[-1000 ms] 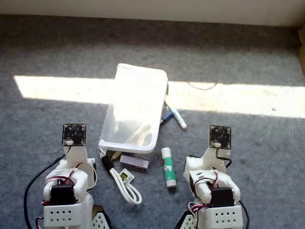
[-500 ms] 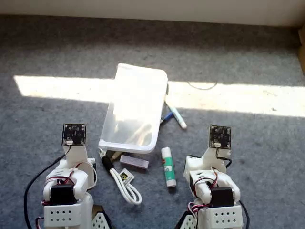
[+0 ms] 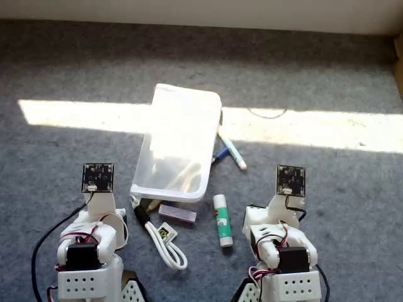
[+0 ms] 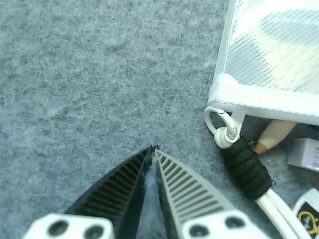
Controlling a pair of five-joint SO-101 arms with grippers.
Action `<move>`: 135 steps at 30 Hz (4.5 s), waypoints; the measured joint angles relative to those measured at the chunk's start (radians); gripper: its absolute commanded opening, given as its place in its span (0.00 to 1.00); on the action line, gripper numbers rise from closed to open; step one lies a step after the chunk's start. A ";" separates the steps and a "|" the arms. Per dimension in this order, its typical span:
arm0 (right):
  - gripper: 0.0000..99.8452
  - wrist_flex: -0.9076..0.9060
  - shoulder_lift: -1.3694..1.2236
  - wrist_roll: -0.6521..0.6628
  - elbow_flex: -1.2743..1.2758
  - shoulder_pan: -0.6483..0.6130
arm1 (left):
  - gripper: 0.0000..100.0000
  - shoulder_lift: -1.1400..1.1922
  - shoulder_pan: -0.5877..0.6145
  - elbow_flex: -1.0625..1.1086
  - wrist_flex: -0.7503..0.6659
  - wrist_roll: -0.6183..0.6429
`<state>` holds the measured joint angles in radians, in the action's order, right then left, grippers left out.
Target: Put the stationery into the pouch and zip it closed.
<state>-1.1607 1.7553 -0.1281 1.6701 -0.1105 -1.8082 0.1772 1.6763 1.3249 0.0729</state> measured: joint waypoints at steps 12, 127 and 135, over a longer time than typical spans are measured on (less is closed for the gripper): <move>0.01 0.000 0.000 0.000 0.000 0.000 | 0.01 0.000 0.000 0.000 0.000 0.000; 0.00 0.269 -1.254 -0.124 -0.629 -1.115 | 0.01 0.000 0.000 0.000 0.000 0.000; 0.01 0.229 -1.254 -0.018 -0.629 -1.096 | 0.01 0.000 0.000 0.000 0.000 0.000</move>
<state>-0.9321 0.5017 -0.1465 1.0411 -1.2060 -1.8082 0.1772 1.6763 1.3249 0.0729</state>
